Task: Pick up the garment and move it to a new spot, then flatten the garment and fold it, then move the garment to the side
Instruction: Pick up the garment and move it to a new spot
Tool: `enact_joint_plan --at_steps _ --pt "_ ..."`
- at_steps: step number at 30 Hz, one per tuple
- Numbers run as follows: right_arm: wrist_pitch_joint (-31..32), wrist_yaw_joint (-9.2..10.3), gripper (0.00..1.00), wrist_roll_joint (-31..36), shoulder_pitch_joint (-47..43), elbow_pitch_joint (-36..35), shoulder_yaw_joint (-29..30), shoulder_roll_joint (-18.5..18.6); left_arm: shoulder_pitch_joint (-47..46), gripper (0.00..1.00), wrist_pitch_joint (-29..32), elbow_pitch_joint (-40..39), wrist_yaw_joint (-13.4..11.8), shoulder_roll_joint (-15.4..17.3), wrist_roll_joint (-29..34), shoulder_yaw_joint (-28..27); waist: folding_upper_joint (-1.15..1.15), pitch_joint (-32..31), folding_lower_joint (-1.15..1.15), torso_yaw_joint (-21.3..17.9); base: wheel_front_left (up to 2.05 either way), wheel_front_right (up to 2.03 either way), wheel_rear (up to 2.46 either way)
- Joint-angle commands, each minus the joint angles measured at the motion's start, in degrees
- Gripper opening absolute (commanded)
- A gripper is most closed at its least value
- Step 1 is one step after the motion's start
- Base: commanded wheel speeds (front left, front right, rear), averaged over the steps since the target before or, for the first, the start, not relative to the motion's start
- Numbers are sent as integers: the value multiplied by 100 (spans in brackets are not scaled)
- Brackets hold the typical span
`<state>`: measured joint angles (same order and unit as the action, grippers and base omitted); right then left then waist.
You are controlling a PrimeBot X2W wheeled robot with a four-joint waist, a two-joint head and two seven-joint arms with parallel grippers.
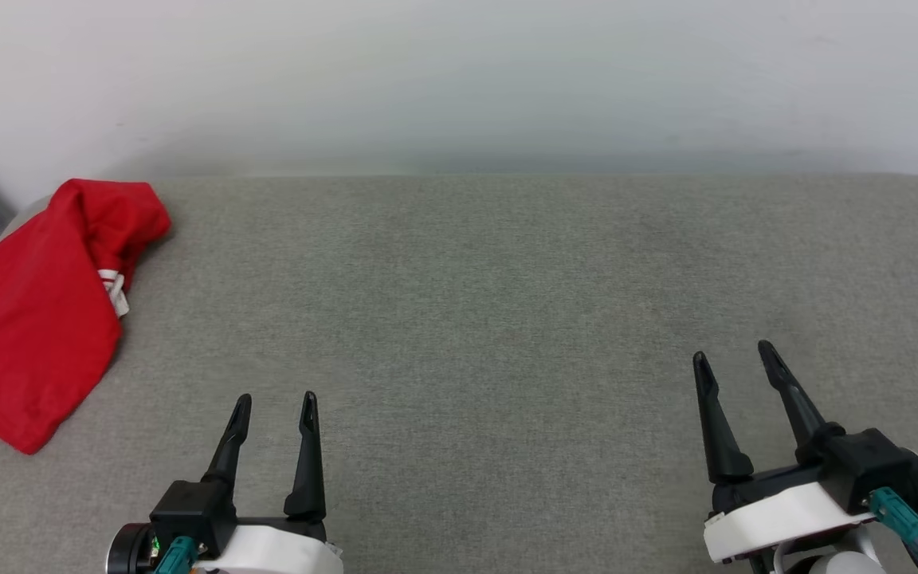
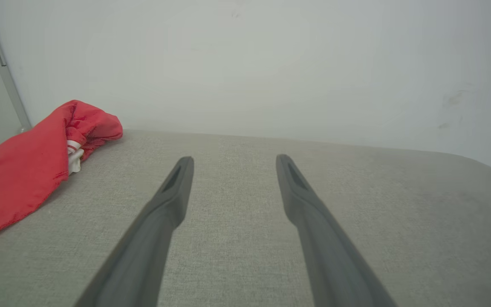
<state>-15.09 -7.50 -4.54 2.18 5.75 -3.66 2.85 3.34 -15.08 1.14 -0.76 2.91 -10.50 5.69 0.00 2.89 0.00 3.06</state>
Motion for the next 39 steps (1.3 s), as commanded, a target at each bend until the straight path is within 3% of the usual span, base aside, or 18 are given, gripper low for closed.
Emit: enact_joint_plan --at_steps 1,25,39 --pt "-12 1 100 -3 -37 -22 -35 6 -30 100 -15 5 -25 -1 19 9 0 -9 0 128 0 0 0" --pt "-12 1 100 -186 -255 -53 -586 7 381 100 -14 -153 31 -3 83 -361 0 -382 0 2045 0 0 0" --pt "-12 1 100 -269 -294 -86 -657 7 451 100 -15 -158 98 -2 99 -499 0 -411 0 2351 0 0 0"
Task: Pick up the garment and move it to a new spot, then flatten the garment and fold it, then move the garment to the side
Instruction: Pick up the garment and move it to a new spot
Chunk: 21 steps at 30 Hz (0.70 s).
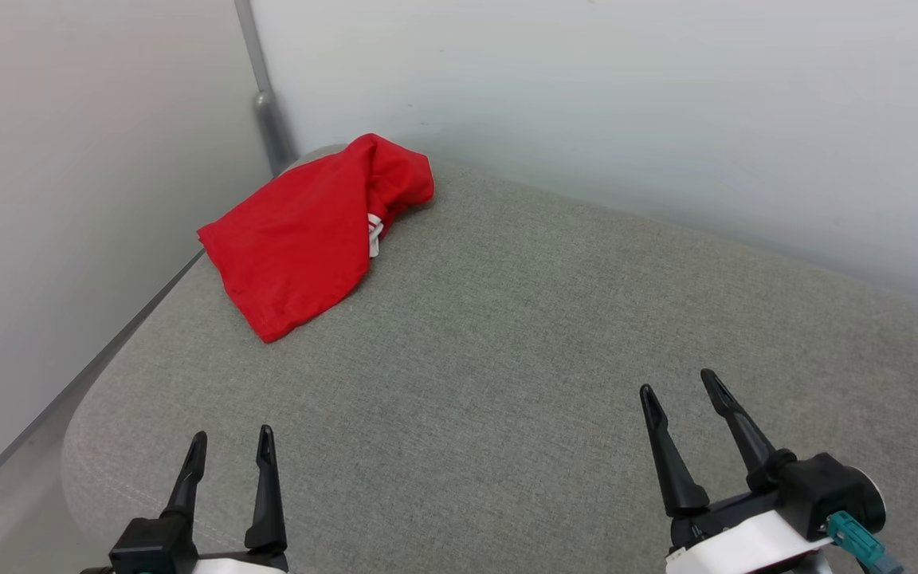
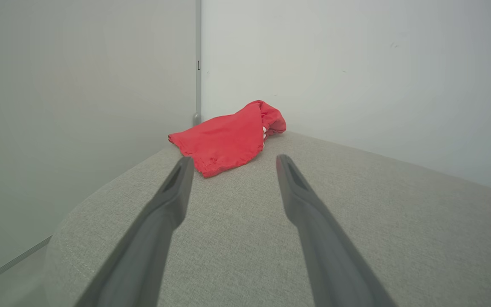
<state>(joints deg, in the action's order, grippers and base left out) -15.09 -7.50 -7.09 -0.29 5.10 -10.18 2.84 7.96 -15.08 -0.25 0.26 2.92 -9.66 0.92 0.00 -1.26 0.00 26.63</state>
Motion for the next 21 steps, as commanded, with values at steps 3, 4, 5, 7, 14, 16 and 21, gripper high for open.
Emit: enact_joint_plan --at_steps 3,4,5,7,14,16,21 --pt "-12 2 100 -3 -8 -28 -6 9 -23 100 -15 -42 -12 -4 21 -31 0 24 0 -45 0 0 0" --pt "-12 1 100 -65 1 -57 7 9 -25 100 -15 -45 -19 -4 17 -35 0 38 0 -60 0 0 0" --pt "-12 1 100 -84 9 -78 3 8 -29 100 -14 -50 -22 -4 6 -39 0 59 0 -77 0 0 0" --pt "-12 1 100 -50 47 -123 -10 8 -58 100 -14 -65 -29 -3 -18 -43 0 118 0 -114 0 0 0" --pt "-12 1 100 166 249 -323 38 9 -426 100 -15 -46 191 -5 -54 -259 0 598 0 -268 0 0 0" --pt "-12 1 100 253 347 -418 74 9 -637 100 -14 17 333 -5 -66 -347 0 837 0 -312 0 0 0" --pt "-11 1 100 914 699 -751 227 9 -1923 100 35 817 682 746 -306 -402 0 1833 0 -477 0 0 0"
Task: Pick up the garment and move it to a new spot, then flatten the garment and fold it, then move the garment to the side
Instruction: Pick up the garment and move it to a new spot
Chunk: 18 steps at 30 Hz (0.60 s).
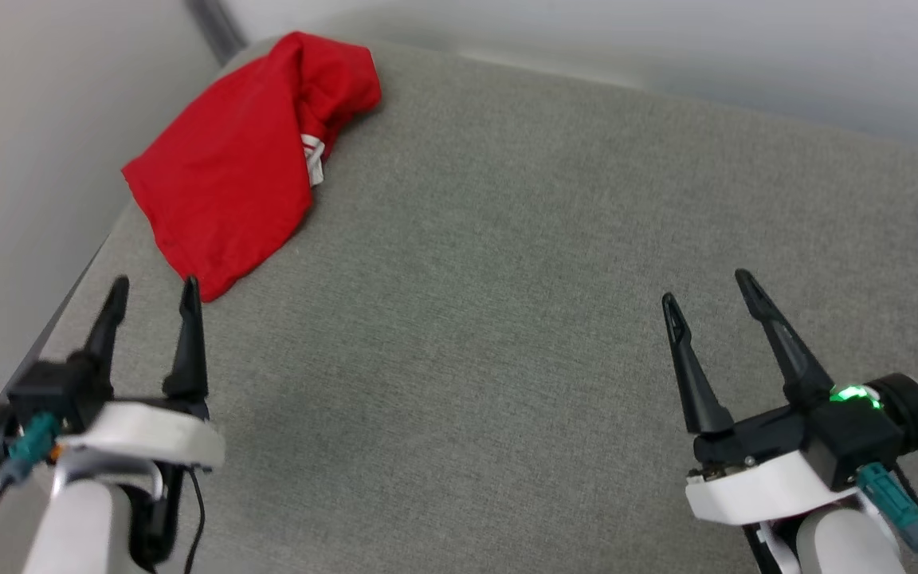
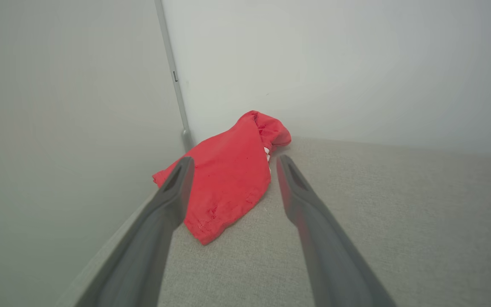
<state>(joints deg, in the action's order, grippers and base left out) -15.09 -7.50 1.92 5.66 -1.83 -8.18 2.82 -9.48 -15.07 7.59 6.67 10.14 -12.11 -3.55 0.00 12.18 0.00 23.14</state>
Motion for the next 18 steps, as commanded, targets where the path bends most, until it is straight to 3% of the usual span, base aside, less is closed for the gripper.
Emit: enact_joint_plan --at_steps 1,5,11,13,18 --pt "-12 2 100 53 154 -125 94 13 -423 100 145 165 44 229 -117 70 0 649 0 -152 0 0 0" --pt "11 1 100 311 338 -370 226 8 -1465 100 824 632 69 1089 -758 365 0 1176 0 -269 0 0 0" --pt "127 1 100 567 534 -724 318 10 -2686 100 2412 1258 69 2552 -2190 997 0 1753 0 -533 0 0 0" --pt "129 2 100 599 541 -768 352 10 -2860 100 2668 1386 69 2711 -2406 1068 0 1814 0 -573 0 0 0" --pt "178 1 100 659 552 -929 400 9 -3388 100 4257 1752 69 3302 -3677 1452 0 2044 0 -805 0 0 0"
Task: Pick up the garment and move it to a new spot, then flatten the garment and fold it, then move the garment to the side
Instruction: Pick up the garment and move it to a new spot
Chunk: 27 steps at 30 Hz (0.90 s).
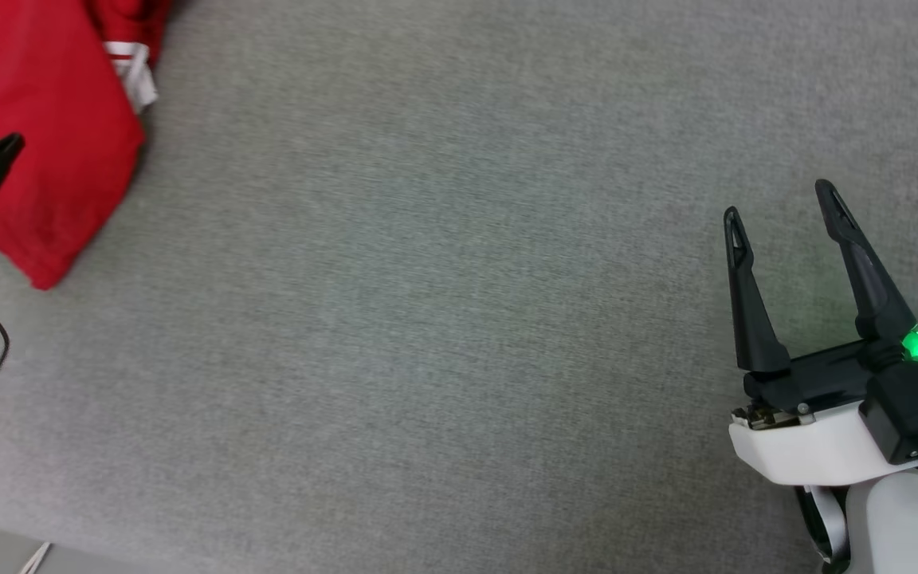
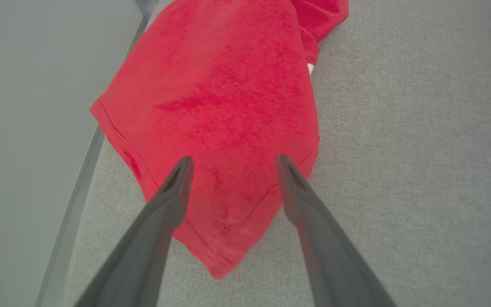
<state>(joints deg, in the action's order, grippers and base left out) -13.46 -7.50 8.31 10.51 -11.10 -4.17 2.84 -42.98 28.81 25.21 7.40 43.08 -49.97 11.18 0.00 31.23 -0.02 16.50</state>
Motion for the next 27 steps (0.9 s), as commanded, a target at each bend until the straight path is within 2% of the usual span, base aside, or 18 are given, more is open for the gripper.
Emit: enact_joint_plan --at_steps 1,6,11,15,16,17,20,24,27 --pt "20 1 100 30 69 -37 6 7 -122 100 143 33 -3 90 -158 8 0 187 2 -179 0 0 0" --pt "32 2 100 72 83 -195 20 7 -356 100 984 289 -3 333 -911 183 0 451 2 -344 0 0 0" --pt "-9 1 100 84 115 -269 39 8 -419 100 1237 701 -2 386 -1000 502 0 655 2 -474 0 0 0" --pt "-51 2 100 26 130 -279 66 6 -456 100 1313 992 -1 293 -1165 677 0 743 2 -521 0 0 0" --pt "-55 1 100 24 135 -270 72 7 -442 96 1379 1061 -2 255 -1248 712 0 758 2 -525 0 0 0" --pt "-62 1 100 30 136 -256 75 7 -404 0 1488 1082 -1 206 -1333 785 0 766 2 -528 0 0 0" --pt "-79 2 100 38 136 -202 108 7 -306 0 1602 1015 2 198 -1540 945 0 765 2 -522 0 0 0" --pt "-120 1 100 14 135 -85 107 8 -303 0 1230 1026 3 233 -1666 984 0 606 2 -507 0 0 0" --pt "-126 2 100 -16 162 28 70 7 -336 0 716 914 2 402 -1688 965 0 369 2 -521 0 0 0"
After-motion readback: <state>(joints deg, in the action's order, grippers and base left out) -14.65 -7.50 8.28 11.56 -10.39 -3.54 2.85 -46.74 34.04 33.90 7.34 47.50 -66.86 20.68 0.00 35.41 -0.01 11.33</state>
